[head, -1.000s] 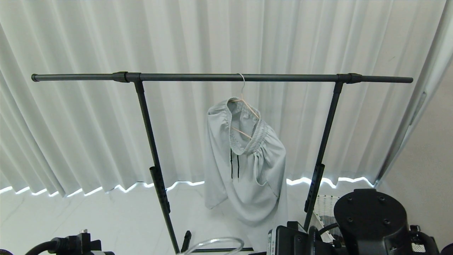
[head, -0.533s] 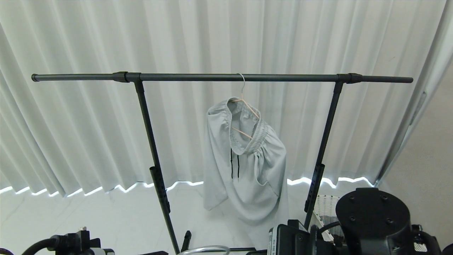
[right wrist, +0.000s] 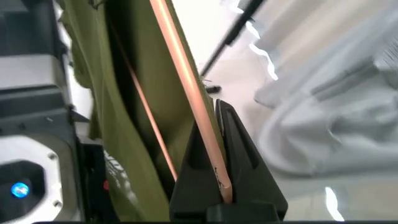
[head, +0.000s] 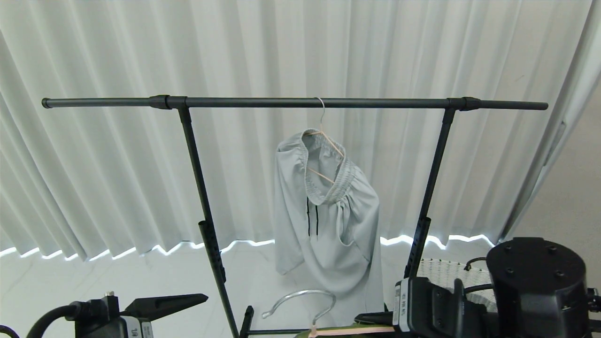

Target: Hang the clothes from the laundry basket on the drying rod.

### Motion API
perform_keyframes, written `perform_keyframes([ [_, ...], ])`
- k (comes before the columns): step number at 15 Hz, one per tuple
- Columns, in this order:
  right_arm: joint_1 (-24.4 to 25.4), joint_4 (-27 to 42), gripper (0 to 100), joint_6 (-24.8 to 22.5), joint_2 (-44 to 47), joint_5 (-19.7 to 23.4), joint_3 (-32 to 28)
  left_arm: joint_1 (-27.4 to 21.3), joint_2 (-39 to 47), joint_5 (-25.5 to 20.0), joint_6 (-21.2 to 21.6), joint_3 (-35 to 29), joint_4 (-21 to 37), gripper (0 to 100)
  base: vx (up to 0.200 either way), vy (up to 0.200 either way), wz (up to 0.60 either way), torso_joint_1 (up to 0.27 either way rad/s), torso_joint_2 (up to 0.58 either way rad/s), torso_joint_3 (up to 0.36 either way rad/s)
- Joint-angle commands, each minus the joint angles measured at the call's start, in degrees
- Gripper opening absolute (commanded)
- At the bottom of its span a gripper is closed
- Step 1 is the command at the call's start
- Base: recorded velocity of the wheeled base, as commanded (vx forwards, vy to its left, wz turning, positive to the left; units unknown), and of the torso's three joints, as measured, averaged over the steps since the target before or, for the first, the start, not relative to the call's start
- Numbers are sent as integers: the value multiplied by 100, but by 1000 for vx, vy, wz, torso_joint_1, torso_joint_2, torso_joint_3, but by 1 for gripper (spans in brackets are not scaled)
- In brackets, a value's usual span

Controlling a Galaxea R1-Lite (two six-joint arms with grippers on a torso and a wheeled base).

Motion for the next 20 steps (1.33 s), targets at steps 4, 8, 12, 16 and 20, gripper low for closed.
perform_keyframes([
  [4, -624, 494, 0, -41, -945, 6, 360, 364, 129, 11, 48, 198, -1, 100, 0, 0, 0, 0, 0, 0],
  [8, -932, 969, 0, -32, -1517, 15, 369, 636, 164, 19, 92, 488, -1, 100, 0, 0, 0, 0, 0, 0],
  [12, -949, 1057, 0, -24, -1649, 24, 351, 1102, 437, 116, 83, 655, -1, 100, 0, 0, 0, 0, 0, 0],
  [16, -914, 1039, 0, -32, -1640, 41, 307, 1313, 639, 99, -93, 655, -247, 100, 0, 0, 0, 0, 0, 0],
  [20, -861, 1039, 0, -32, -1675, 41, 316, 1313, 665, 99, -277, 664, -265, 0, 0, 0, 0, 0, 0, 0],
])
